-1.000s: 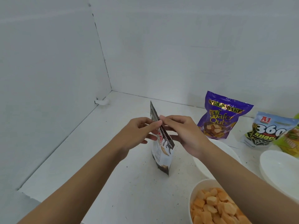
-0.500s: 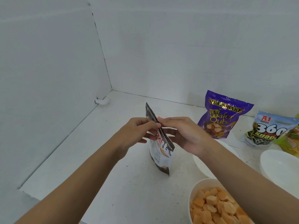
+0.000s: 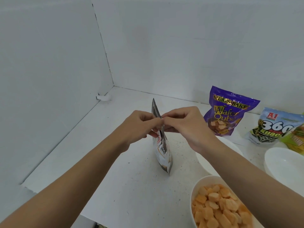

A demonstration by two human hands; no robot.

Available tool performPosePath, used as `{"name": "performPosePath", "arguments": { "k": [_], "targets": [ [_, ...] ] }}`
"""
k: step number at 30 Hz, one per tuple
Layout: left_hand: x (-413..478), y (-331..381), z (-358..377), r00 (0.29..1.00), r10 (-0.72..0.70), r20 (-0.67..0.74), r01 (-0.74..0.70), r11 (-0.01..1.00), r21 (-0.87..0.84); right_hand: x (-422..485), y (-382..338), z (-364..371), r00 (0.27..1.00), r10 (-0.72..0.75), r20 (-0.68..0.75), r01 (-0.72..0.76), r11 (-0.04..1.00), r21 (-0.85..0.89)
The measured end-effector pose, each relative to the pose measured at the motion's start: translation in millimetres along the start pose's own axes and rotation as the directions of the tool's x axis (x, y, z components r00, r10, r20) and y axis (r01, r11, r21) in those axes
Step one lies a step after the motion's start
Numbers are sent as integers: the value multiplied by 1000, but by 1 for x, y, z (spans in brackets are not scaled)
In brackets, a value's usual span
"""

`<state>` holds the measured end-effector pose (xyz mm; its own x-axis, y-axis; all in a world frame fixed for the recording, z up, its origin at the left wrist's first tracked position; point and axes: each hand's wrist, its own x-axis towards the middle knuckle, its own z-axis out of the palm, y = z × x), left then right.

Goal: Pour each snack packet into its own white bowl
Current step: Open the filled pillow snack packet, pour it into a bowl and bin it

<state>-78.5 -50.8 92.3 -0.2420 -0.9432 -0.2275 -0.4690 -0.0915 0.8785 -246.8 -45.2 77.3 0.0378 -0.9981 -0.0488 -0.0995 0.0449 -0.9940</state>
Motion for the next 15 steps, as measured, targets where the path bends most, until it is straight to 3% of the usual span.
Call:
{"name": "performPosePath", "arguments": {
  "k": [6,15],
  "targets": [
    [4,7,-2,999,36,1,-36,989,147,1,-2,1,995,-50,-86,43,996,-81],
    [7,13,-7,995,93,40,-101,943,318,2,-12,-3,994,-90,-58,76,976,-207]
  ]
}}
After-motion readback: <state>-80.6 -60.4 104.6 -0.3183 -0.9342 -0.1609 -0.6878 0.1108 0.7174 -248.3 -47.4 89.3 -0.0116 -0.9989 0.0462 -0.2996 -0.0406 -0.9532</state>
